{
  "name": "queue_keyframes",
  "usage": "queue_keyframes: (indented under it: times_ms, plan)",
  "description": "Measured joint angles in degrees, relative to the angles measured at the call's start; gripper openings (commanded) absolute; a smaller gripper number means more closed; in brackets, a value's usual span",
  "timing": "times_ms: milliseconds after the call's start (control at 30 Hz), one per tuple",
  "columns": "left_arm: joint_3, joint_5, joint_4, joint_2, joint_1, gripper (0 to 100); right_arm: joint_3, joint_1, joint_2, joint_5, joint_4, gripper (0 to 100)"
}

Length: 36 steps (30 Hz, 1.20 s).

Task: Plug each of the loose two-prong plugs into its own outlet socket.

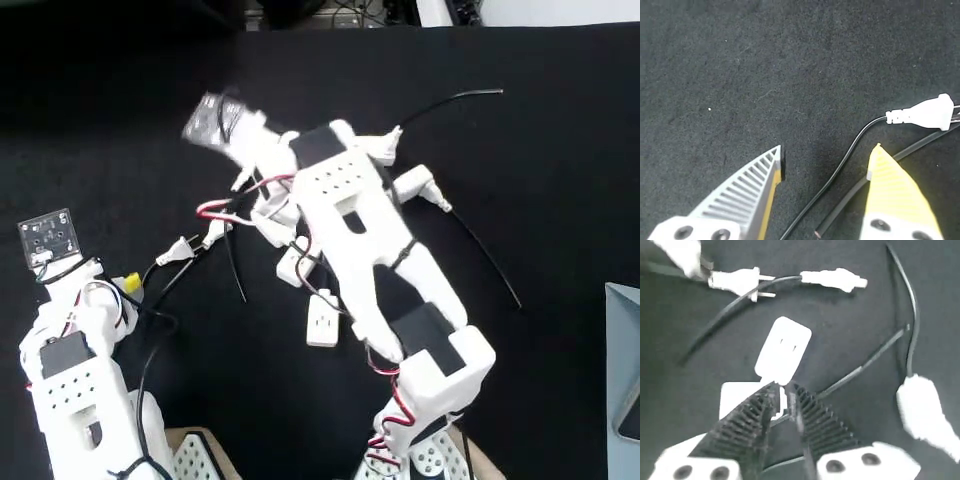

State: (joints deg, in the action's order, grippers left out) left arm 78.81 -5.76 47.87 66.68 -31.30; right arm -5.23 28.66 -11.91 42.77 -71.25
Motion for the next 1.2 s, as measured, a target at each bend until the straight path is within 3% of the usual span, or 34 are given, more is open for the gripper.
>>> queue_keyframes:
  times_ms: [67,333,1000,1067,1200]
  plan:
    - [0.0,0.0,0.0,0.0,0.0,27,4.04,0.0,0.0,3.43,4.84,23.8]
    - [0.0,0.0,0.0,0.0,0.0,27,6.95,0.09,-4.75,13.19,14.68,24.5]
    - [0.0,0.0,0.0,0.0,0.0,27,-28.92,3.96,-36.84,22.95,11.34,24.3]
    - [0.0,0.0,0.0,0.0,0.0,27,-30.33,4.31,-38.86,23.47,11.34,21.2]
    - [0.0,0.0,0.0,0.0,0.0,27,-33.14,4.31,-41.85,23.82,11.25,5.7]
